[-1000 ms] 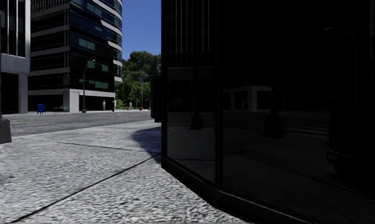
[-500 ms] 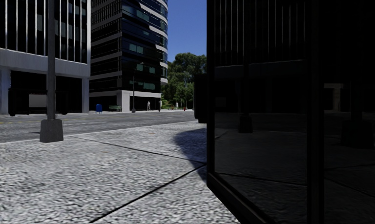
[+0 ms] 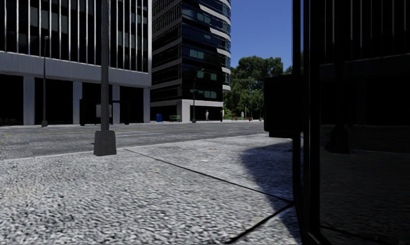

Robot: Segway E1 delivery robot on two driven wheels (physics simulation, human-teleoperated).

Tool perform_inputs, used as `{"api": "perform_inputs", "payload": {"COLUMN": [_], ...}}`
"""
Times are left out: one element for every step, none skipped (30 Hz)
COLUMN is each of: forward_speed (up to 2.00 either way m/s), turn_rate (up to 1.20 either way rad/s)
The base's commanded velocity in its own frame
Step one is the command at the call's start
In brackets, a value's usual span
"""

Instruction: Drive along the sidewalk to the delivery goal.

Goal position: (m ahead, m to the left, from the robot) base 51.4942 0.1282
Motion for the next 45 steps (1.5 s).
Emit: {"api": "perform_inputs", "payload": {"forward_speed": [1.19,1.19,1.19,1.19,1.19,1.19,1.21,1.22,1.22,1.22,1.22,1.22,1.22,1.22,1.22,1.22,1.22,1.22,1.22,1.22,1.22,1.22,1.22,1.22,1.22,1.22,1.22,1.22,1.22,1.21,1.21,1.21,1.21,1.21,1.21,1.21,1.21,1.21,1.21,1.21,1.21,1.21,1.20,1.20,1.20], "turn_rate": [0.57,0.57,0.57,0.57,0.45,0.00,0.00,0.00,0.00,0.00,0.00,0.00,0.00,0.00,0.00,-0.05,-0.15,-0.20,-0.24,-0.31,-0.32,-0.32,-0.32,-0.33,-0.33,-0.34,-0.37,-0.37,-0.42,-0.43,-0.43,-0.43,-0.43,-0.43,-0.43,-0.43,-0.43,-0.43,-0.43,-0.43,-0.43,-0.43,-0.43,-0.43,-0.43]}}
